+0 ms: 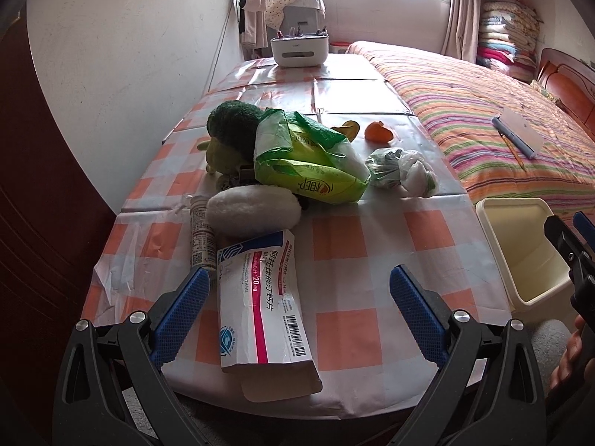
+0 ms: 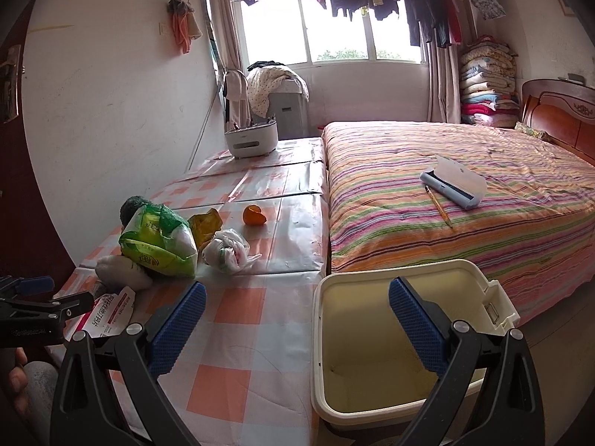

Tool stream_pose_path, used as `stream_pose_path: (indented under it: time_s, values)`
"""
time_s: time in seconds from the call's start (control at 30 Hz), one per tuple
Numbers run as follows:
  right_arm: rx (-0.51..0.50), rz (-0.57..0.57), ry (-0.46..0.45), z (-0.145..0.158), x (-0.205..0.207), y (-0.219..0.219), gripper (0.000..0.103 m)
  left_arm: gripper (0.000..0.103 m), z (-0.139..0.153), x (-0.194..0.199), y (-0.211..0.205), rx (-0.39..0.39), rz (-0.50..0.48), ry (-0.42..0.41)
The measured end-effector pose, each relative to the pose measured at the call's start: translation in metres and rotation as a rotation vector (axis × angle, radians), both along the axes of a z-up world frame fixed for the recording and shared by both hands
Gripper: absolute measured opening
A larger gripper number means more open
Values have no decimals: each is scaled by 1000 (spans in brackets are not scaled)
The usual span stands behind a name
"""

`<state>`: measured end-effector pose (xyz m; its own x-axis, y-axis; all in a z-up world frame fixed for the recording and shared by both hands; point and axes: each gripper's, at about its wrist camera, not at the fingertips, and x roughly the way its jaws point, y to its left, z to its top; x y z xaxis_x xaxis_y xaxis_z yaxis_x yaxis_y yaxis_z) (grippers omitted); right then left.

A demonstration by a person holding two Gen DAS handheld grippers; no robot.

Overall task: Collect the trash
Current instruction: 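Move both tools toward the table items beside the cream bin, then grasp the white medicine box with the left tool while the right tool grasps the white plastic bag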

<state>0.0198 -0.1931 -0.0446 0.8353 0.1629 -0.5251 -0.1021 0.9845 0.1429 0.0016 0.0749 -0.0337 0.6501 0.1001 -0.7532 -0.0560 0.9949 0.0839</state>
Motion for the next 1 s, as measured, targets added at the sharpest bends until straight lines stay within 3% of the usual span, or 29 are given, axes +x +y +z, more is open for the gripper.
stream_pose_path:
  time_s: [0.2, 0.5, 1.0]
  values:
    - [-19, 62, 1, -2, 12, 15, 96, 96, -14, 3, 17, -42, 27, 55]
    - [-46, 173, 17, -7, 46, 48, 96, 96, -38, 13, 46, -178, 80, 155]
    - [-139, 313, 113, -32, 129, 85, 96, 96, -60, 33, 49, -222, 89, 229]
